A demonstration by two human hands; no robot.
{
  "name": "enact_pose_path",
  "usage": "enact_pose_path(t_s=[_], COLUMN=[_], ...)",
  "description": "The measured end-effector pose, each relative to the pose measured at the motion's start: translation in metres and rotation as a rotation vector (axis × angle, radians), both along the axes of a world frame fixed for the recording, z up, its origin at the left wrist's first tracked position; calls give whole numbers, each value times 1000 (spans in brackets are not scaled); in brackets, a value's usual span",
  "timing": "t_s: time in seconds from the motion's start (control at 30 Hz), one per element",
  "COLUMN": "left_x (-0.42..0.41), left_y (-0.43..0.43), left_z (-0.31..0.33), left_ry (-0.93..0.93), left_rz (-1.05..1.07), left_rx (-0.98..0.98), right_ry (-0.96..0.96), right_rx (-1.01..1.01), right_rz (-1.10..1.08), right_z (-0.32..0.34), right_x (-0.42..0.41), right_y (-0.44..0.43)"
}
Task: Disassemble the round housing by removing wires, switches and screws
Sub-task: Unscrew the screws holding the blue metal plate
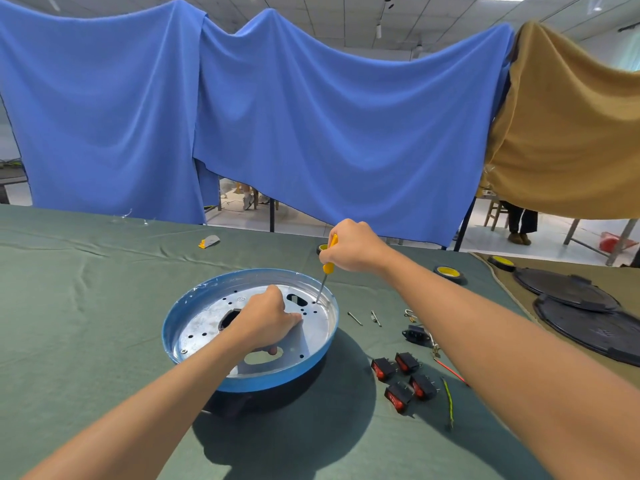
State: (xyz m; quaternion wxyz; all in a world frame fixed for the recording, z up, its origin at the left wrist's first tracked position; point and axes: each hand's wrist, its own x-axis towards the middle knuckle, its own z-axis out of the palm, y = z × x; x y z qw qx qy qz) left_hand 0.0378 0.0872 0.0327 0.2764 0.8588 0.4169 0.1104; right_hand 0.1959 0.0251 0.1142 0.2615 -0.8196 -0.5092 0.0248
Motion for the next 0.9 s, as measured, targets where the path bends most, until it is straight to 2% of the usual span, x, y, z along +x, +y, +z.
enact_pose_path(t_s=[0.2,0.57,0.9], left_x=[-1,-2,-3], left_y=[3,14,20], left_z=[4,11,-5], left_ry=[-17,-9,11], left_rz=[-11,5,11], left_rx=[-5,100,70], right_ry=[-15,-278,-269], right_rx=[-42,-276,-411], right_rz=[20,75,106], right_z=[5,22,5], right_x=[-1,-37,-31], right_y=[9,44,43])
